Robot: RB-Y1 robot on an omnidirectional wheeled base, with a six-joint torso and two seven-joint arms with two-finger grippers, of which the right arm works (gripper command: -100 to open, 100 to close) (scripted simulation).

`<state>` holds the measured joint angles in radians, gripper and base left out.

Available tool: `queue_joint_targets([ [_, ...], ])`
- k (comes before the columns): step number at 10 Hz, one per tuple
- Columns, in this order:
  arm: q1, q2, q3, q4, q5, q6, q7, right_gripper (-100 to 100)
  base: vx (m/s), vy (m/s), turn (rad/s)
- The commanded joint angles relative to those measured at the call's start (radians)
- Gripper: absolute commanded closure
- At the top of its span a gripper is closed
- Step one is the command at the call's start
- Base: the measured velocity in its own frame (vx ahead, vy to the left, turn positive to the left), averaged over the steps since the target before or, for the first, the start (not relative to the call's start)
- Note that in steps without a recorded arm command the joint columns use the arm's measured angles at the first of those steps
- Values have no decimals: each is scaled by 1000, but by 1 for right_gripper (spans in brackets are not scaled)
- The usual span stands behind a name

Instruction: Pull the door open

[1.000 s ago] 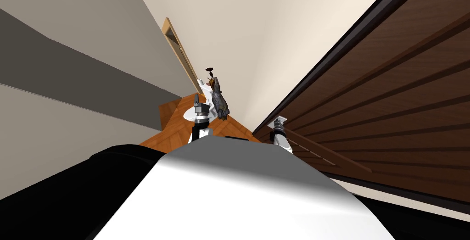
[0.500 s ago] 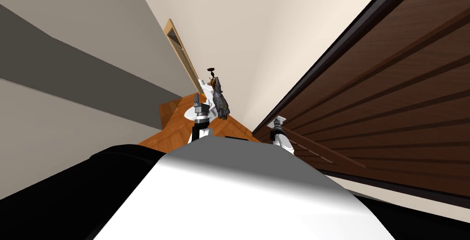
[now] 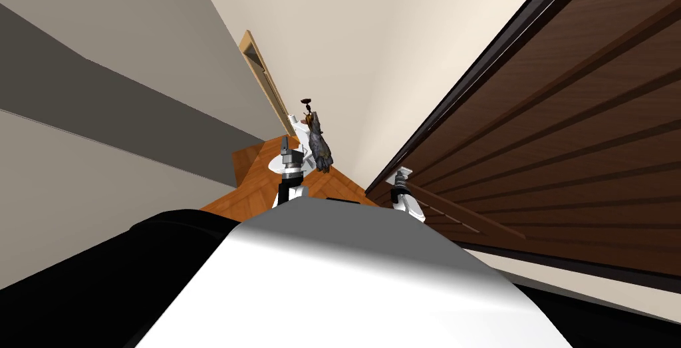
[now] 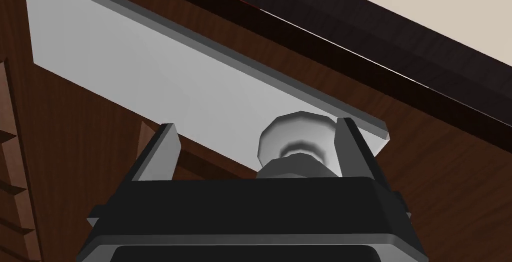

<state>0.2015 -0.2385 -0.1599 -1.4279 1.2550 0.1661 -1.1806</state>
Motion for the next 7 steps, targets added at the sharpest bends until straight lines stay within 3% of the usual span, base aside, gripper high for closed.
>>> queue_joint_targets([
  [1,16,-8,12,8,-50,12,10,100,-6,2,-2],
  [2,16,-8,12,8,-65,12,10,100,0,0,0],
  [3,10,0,1,12,-118,-20,-30,100,-24,-4,-3],
  [4,10,0,1,12,-157,-20,-30,100,-35,-2,7],
  [5,4,8,-9,16,-208,-51,-62,100,-55,2,15],
  [6,4,8,-9,16,-237,-53,-70,100,-44,-1,-3],
  [7,-2,16,-20,21,-275,-85,-107,100,-51,5,-2],
])
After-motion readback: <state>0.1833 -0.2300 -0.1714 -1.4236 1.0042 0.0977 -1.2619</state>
